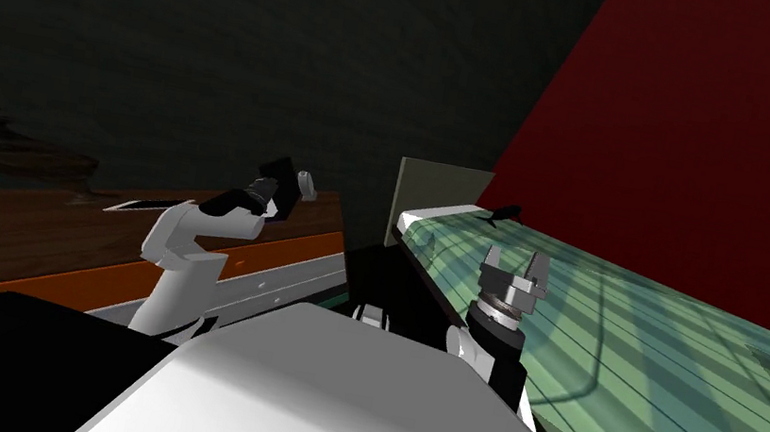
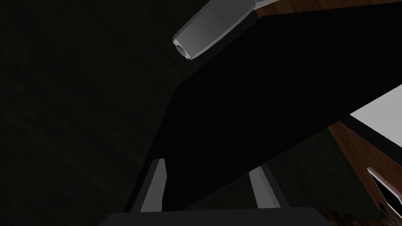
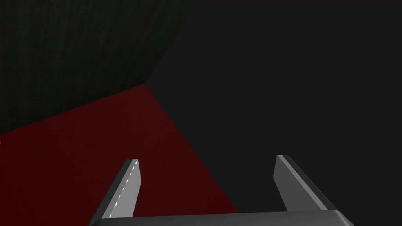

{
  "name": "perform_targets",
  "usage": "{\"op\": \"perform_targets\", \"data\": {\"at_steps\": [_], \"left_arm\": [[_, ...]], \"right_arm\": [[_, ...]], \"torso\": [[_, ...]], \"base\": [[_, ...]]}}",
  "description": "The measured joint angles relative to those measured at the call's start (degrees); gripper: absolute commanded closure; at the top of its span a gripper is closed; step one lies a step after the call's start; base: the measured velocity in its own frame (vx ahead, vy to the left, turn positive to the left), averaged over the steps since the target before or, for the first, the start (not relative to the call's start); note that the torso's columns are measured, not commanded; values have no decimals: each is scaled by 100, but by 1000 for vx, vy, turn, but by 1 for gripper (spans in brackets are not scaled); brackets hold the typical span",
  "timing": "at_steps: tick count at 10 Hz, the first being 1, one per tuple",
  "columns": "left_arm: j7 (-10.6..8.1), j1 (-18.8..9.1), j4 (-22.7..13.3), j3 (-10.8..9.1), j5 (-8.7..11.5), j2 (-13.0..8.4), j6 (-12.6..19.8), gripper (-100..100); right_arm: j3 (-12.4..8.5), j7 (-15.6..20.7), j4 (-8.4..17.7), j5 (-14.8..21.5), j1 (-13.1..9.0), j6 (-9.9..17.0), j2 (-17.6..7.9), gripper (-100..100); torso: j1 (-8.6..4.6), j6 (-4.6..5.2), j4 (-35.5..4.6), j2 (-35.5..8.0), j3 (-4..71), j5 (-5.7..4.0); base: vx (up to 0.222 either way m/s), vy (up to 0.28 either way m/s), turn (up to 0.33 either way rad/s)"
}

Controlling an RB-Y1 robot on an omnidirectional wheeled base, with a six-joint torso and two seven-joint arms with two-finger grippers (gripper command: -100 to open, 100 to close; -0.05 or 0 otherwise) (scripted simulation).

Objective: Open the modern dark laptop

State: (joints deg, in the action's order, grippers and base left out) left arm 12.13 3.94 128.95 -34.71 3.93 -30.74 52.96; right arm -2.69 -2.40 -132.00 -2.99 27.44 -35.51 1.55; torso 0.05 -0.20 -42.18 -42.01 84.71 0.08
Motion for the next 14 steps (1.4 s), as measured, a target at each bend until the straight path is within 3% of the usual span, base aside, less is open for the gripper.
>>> {"op": "perform_targets", "data": {"at_steps": [3, 9, 11, 14], "left_arm": [[38, 263, 373, 119, 238, 53, -105, 100], [111, 1027, 1284, 210, 1033, 89, -357, 100], [32, 945, 1254, 197, 1100, 136, -354, 100], [-324, 699, 1059, 152, 1322, 296, -330, 100]], "right_arm": [[-1, 0, 0, 0, 2, 0, -1, 0], [-1, 0, 0, 0, 1, 0, -1, 0], [0, 0, 1, 0, -2, 0, -1, 0], [-1, 0, 1, 0, -2, 1, -2, 0]], "torso": [[26, 17, 4, -17, -12, 21], [-30, 34, 15, -31, -29, 19], [7, 28, -12, -44, -24, 3], [0, 19, -20, -35, -18, -9]], "base": [[141, -14, 307], [119, -13, 251], [-28, 44, -8], [-16, 59, 7]]}}
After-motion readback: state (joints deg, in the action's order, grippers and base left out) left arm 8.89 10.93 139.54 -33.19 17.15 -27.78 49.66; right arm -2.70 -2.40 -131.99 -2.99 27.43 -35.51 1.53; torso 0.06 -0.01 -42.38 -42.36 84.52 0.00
